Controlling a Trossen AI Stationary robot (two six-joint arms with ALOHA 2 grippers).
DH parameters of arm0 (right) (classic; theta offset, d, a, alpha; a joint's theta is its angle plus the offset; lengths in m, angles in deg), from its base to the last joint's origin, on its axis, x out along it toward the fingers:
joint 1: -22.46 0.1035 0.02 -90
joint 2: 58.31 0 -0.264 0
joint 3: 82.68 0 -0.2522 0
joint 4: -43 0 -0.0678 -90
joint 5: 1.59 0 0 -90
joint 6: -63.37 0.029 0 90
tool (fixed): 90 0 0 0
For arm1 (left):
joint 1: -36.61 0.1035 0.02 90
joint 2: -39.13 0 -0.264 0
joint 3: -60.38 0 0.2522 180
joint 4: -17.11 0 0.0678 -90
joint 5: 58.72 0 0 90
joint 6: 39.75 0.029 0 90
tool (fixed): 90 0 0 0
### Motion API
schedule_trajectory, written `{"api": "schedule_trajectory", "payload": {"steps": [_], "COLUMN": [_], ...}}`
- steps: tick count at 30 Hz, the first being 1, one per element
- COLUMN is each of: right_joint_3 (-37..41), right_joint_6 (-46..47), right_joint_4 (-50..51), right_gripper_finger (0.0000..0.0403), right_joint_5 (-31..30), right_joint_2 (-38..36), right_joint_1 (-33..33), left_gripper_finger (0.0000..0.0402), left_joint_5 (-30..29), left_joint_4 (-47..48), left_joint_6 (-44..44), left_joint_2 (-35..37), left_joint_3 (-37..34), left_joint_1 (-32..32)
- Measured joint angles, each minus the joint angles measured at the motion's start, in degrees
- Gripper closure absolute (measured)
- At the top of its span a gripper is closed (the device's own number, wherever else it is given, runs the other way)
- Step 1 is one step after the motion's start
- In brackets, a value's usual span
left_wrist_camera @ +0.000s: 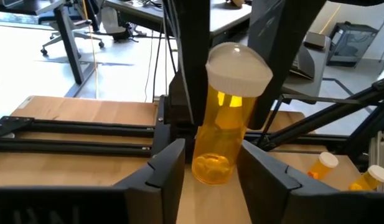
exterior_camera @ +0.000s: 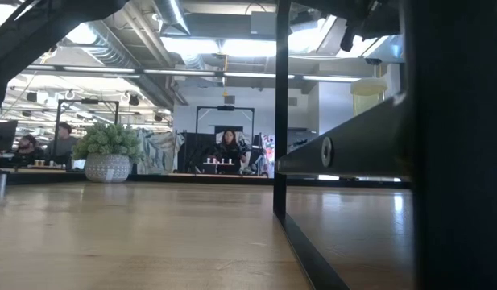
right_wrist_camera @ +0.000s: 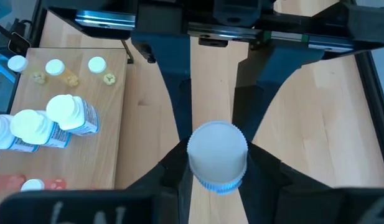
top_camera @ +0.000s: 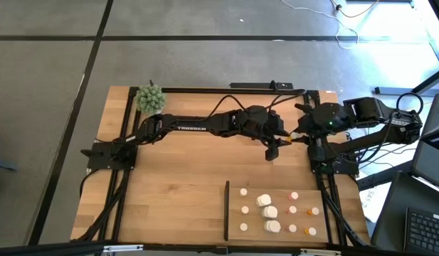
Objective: Pick and place medicine bottles onto shelf by color
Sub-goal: Put the orange pill bottle on the shelf aligned with the other orange pill bottles
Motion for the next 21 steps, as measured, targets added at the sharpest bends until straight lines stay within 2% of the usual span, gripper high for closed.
{"api": "schedule_trajectory", "payload": {"steps": [5,15,21], "right_joint_3": [0.0,0.0,0.0], "right_joint_6": [0.6,4.5,9.6], "right_joint_4": [0.2,3.7,5.6], "right_gripper_finger": [0.0300,0.0300,0.0300], "right_joint_5": [0.1,-0.7,-0.9], "right_joint_2": [0.0,-1.5,-3.3], "right_joint_1": [0.0,0.0,0.0], "left_gripper_finger": [0.0249,0.0250,0.0250], "left_joint_5": [-0.1,-0.1,-0.2], "left_joint_4": [0.1,1.2,9.5], "left_joint_6": [-1.8,-2.5,-2.3], "left_joint_2": [0.0,1.0,3.6], "left_joint_3": [0.0,0.0,0.0], "left_joint_1": [0.0,0.1,0.4]}}
